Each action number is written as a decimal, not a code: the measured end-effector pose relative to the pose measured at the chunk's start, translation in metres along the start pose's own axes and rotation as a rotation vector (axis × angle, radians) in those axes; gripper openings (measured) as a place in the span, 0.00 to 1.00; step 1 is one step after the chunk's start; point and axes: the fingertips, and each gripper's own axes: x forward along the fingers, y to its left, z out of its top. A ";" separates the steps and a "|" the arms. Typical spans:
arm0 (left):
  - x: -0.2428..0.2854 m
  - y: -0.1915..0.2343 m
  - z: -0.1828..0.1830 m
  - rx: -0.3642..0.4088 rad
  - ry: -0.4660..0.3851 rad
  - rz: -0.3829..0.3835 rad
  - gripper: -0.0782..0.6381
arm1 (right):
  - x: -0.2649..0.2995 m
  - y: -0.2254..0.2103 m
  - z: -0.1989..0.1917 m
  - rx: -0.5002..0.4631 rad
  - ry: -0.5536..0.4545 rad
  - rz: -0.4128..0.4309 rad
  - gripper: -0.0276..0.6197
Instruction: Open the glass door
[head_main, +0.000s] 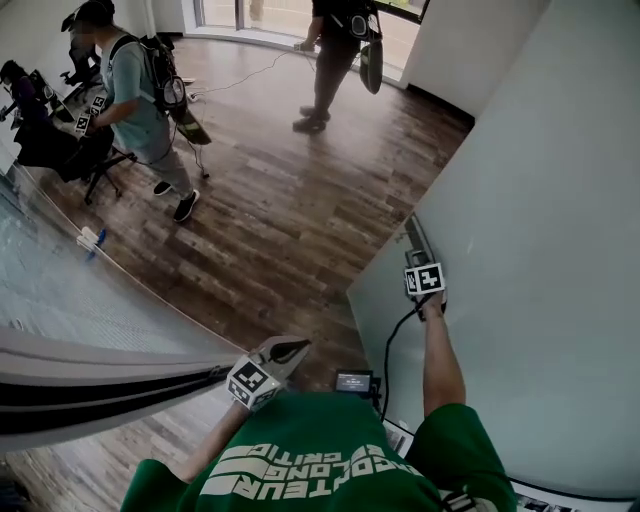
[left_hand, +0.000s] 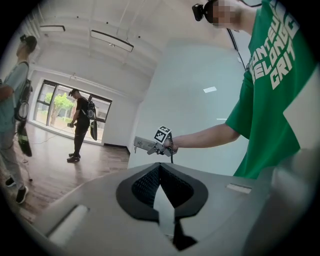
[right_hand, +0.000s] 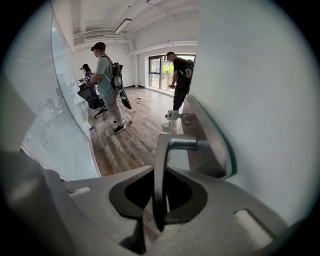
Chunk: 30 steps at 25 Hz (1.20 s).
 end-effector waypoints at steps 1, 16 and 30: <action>0.004 -0.002 0.001 0.003 0.001 -0.022 0.13 | 0.001 -0.012 -0.001 0.002 -0.003 -0.026 0.09; 0.055 0.035 0.006 0.003 0.034 0.025 0.13 | 0.007 -0.160 -0.024 0.152 -0.016 -0.197 0.08; 0.164 0.013 0.008 -0.012 0.061 0.041 0.13 | 0.006 -0.290 -0.066 0.279 -0.021 -0.313 0.05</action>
